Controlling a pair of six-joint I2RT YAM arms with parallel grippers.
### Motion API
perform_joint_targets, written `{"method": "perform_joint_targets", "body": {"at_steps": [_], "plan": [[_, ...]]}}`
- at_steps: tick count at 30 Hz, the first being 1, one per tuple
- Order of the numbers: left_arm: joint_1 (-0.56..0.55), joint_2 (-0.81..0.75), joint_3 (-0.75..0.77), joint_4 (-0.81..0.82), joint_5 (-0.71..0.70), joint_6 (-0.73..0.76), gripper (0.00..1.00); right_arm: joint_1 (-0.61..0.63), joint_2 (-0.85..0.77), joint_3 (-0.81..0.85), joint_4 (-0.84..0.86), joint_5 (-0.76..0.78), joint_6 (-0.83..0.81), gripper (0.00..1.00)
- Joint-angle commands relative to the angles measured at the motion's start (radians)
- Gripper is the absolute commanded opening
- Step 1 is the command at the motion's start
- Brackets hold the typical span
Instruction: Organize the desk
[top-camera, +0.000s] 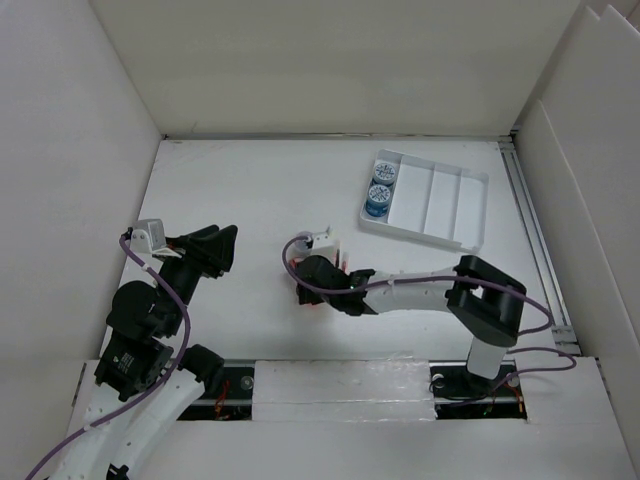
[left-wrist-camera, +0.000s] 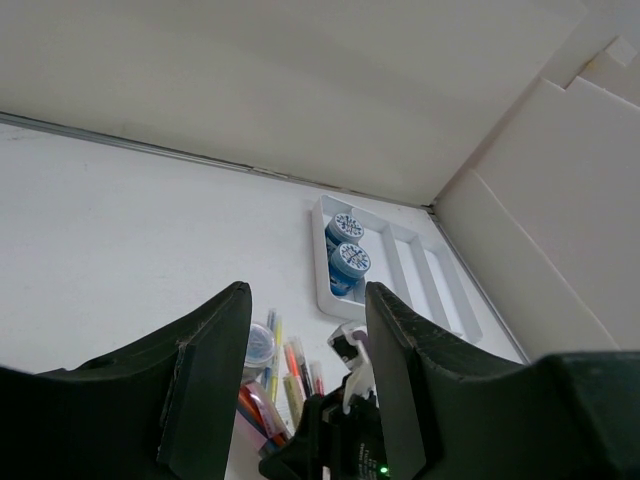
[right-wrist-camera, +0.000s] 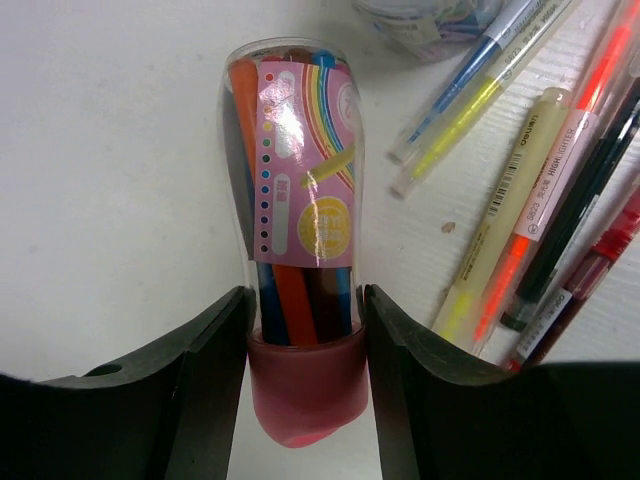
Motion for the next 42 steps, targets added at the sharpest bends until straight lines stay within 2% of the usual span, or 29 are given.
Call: {"method": "perform_joint_targets", "body": {"at_steps": [1, 8, 12, 14, 21, 22, 26, 27, 29, 30, 34, 36, 42], "plan": [[0.006, 0.007, -0.004, 0.046, 0.014, 0.009, 0.45, 0.016, -0.138, 0.010, 0.029, 0.009, -0.011, 0.23], [0.006, 0.002, -0.004, 0.046, 0.014, 0.010, 0.45, 0.016, -0.302, 0.013, 0.027, 0.092, -0.056, 0.20], [0.006, -0.001, -0.004, 0.046, 0.014, 0.010, 0.45, -0.042, -0.365, 0.006, -0.006, 0.158, -0.068, 0.19], [0.006, -0.002, -0.004, 0.046, 0.015, 0.010, 0.45, -0.123, -0.423, -0.019, -0.002, 0.162, -0.065, 0.18], [0.006, -0.008, -0.004, 0.047, 0.020, 0.009, 0.45, -0.502, -0.580, -0.156, 0.096, -0.017, -0.037, 0.19], [0.006, -0.010, -0.004, 0.046, 0.022, 0.009, 0.45, -0.582, -0.578, -0.168, 0.101, -0.051, -0.036, 0.19], [0.006, -0.010, -0.004, 0.044, 0.022, 0.009, 0.45, -0.725, -0.557, -0.192, 0.122, -0.147, -0.031, 0.18], [0.006, -0.010, -0.004, 0.047, 0.022, 0.009, 0.45, -0.793, -0.549, -0.194, 0.130, -0.164, -0.034, 0.18], [0.006, -0.007, -0.005, 0.047, 0.022, 0.009, 0.45, -0.874, -0.508, -0.179, 0.128, -0.242, -0.053, 0.20], [0.006, -0.007, -0.004, 0.046, 0.023, 0.009, 0.45, -0.951, -0.487, -0.167, 0.110, -0.265, -0.059, 0.20], [0.006, -0.010, -0.004, 0.047, 0.023, 0.009, 0.45, -1.084, -0.352, -0.122, 0.102, -0.403, -0.065, 0.19], [0.006, -0.008, -0.005, 0.046, 0.023, 0.010, 0.45, -1.110, -0.316, -0.111, 0.136, -0.471, -0.064, 0.19], [0.006, -0.002, -0.005, 0.046, 0.025, 0.009, 0.45, -1.178, -0.174, -0.007, 0.101, -0.605, -0.077, 0.16]]}}
